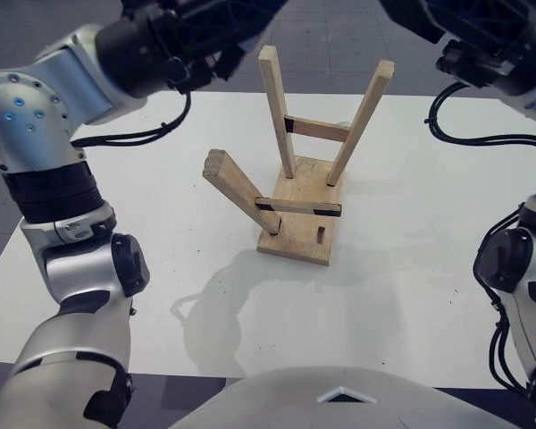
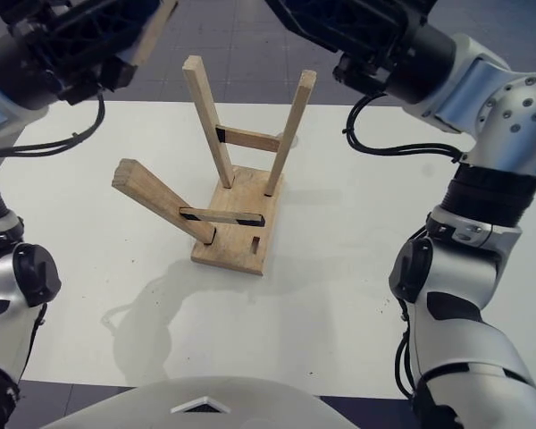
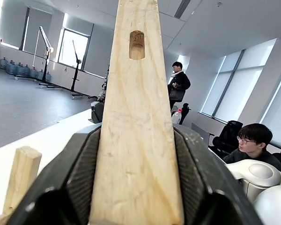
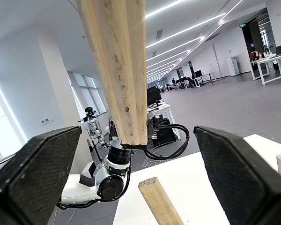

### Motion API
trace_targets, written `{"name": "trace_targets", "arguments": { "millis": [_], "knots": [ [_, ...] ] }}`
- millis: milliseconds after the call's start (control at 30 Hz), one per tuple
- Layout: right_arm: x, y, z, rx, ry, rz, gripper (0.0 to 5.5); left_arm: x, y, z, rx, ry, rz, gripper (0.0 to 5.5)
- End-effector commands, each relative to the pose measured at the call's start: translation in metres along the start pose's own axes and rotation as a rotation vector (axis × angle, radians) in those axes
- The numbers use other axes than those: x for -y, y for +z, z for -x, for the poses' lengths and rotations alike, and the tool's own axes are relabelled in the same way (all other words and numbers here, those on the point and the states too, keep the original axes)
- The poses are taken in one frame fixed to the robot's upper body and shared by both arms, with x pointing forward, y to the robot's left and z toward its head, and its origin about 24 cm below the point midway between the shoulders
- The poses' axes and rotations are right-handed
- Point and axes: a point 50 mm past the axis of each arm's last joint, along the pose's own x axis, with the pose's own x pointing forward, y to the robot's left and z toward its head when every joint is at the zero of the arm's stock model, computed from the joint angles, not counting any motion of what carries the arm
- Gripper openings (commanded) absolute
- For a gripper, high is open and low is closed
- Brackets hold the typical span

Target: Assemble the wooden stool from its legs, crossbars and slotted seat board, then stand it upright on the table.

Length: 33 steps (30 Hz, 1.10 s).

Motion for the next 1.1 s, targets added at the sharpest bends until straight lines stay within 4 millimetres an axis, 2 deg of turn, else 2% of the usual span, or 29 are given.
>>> {"name": "trace_targets", "arguments": {
  "millis": [33,200,467,733,867,1100],
  "knots": [
    [0.0,-0.007,-0.019,-0.035,0.017,0.012,4.43,0.002,-0.019,-0.016,-0.028,-0.043,0.012,2.06],
    [-0.002,-0.013,-0.034,-0.043,0.047,0.007,4.43,-0.001,-0.033,-0.022,-0.049,-0.043,0.037,2.06],
    [0.0,-0.017,-0.032,-0.061,0.018,-0.039,4.43,-0.005,-0.037,-0.016,-0.062,-0.012,0.034,2.06],
    [0.01,-0.017,-0.03,-0.042,-0.02,-0.143,3.09,-0.01,-0.048,-0.015,-0.114,0.025,-0.006,2.06],
    [0.011,-0.02,-0.03,-0.044,-0.019,-0.162,2.22,-0.012,-0.049,-0.014,-0.126,0.024,-0.013,2.06],
    [0.006,-0.018,-0.028,-0.046,0.032,-0.174,2.2,-0.01,-0.05,-0.014,-0.151,0.018,-0.012,2.06]
  ]
}}
